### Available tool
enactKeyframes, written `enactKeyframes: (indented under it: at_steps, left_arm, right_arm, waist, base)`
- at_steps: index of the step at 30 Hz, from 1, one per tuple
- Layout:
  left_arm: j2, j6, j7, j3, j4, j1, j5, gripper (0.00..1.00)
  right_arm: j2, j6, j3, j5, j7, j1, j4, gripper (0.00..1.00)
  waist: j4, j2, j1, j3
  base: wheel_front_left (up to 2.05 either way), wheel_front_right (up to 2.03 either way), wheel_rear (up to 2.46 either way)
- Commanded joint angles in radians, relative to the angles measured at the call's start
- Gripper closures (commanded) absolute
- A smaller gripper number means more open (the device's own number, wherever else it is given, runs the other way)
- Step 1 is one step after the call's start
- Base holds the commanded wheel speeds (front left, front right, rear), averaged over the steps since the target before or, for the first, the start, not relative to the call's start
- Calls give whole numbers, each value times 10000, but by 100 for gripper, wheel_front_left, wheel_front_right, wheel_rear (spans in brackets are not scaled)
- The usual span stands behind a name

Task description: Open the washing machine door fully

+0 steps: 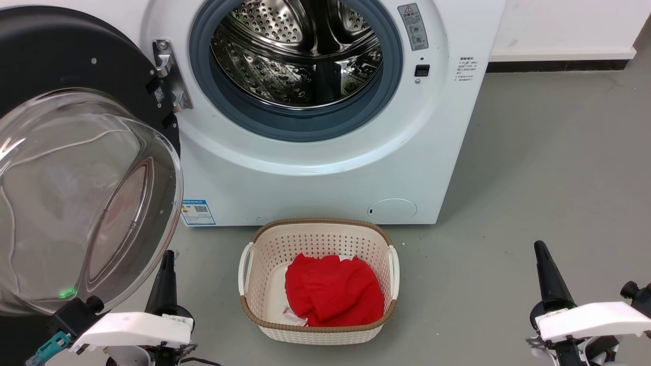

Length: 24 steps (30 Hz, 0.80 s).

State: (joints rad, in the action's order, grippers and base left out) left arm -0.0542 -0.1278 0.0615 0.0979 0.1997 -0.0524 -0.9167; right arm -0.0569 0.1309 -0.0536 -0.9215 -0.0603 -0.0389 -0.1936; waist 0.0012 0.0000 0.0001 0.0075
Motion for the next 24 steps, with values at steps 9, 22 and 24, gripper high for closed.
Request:
enactKeyframes:
  at_steps: [9,22,24]
  left_arm:
    - [-18,-24,-303,43,4,-355,-1185,100]
    - [-1,-30,-737,88,137,-450,-2882,100]
    - [0,-31,-788,92,154,-465,-3069,100]
  right_arm:
    - [-61,0,-96,-1233,279,-299,-12,100]
    - [-56,-1,-207,-2926,694,-433,-158,100]
    - [-55,-1,-221,-3127,728,-457,-171,100]
  waist:
    - [-1,0,0,-5]
    - [-4,0,0,-14]
    - [-4,0,0,-16]
  base:
    - [0,0,0]
    - [0,0,0]
    - [0,0,0]
